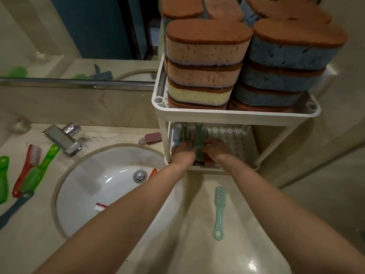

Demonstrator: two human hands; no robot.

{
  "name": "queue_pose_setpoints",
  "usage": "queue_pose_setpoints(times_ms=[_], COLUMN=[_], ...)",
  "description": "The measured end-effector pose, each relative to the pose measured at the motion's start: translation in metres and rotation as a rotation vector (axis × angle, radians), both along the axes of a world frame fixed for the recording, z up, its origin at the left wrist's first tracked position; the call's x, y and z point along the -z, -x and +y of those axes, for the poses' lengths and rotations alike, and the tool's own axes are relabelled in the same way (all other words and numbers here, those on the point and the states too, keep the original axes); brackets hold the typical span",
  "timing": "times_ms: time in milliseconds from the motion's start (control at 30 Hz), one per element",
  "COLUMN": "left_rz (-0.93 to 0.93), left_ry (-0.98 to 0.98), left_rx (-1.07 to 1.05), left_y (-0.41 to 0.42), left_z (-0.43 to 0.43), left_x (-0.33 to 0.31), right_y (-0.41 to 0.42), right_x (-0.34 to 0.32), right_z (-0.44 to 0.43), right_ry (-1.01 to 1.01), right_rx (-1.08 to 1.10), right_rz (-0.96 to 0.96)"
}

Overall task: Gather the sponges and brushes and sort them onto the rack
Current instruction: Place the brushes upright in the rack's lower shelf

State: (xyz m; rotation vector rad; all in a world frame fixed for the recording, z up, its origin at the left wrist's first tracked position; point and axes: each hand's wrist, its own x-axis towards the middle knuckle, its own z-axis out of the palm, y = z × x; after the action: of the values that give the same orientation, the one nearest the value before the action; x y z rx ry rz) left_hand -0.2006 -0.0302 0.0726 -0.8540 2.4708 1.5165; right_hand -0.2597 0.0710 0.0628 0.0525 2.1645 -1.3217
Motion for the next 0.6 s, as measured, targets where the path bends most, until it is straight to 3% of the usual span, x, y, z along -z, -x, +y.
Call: queue_pose_setpoints(times_ms=[367, 533, 600], left_rz=[-0.082, -0.007, 0.072], left_ry=[-0.182, 0.100, 0.033], left_rx=[-0.221, -0.030, 0.030], left_y=[0.011, -0.003, -0.010], left_z=[-0.004, 0.000, 0.002], left_x=[0.003, 0.009, 0.010], right_y=[0.007, 0.008, 0.008], right_x=[0.024, 0.029, 0.030], right_z=[-0.029, -0.031, -0.031], right_ry=[-0.071, -0.143, -0.145], right_rx=[-0.174, -0.192, -0.206], right_rz=[0.125, 0.206, 0.196])
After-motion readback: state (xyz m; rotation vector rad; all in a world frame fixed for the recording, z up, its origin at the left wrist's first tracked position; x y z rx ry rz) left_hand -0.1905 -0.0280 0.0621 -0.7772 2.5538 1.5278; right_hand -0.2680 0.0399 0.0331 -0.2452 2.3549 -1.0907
